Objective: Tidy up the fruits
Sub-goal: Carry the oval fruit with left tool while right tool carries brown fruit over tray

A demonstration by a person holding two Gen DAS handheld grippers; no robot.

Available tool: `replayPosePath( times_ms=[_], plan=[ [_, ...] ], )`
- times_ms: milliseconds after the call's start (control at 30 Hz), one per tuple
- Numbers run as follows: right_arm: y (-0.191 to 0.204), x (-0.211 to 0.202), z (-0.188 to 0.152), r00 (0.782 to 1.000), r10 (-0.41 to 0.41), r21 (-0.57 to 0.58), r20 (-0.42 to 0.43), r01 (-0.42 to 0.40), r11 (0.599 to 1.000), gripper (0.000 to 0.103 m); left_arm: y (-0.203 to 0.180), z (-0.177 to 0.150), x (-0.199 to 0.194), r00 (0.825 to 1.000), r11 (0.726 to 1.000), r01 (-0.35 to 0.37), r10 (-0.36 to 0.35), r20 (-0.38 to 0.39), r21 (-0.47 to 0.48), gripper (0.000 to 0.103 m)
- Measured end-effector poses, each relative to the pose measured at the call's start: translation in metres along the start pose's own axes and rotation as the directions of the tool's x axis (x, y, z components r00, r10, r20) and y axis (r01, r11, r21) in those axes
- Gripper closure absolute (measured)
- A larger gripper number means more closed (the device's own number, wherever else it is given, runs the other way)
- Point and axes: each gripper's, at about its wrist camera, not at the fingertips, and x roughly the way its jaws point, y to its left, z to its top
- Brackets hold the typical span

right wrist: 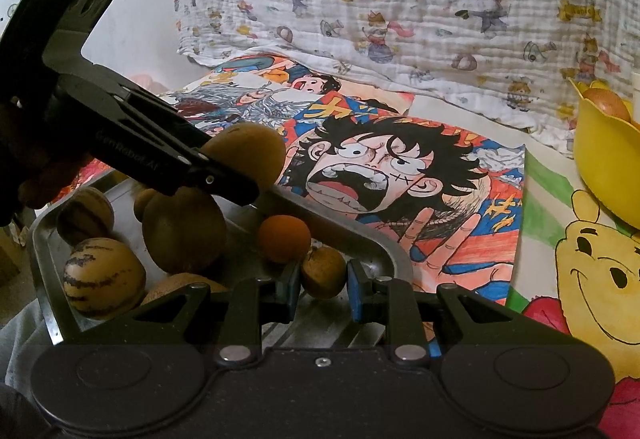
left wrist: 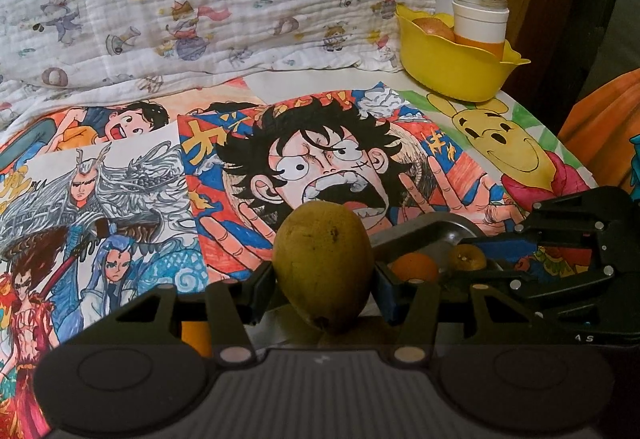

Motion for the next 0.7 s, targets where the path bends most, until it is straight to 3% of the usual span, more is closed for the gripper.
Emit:
replayPosePath(
  times_ms=[700],
  plan=[
    [-0.0034,0.0009,-0.0013,1.0,0.014,0.03,-0.006,-0.014,0.999,0.075,0.0003,-0.0088,-0.0039,0.999,1.0,-0.011,0.013,0.051,-0.026,0.046]
  ],
)
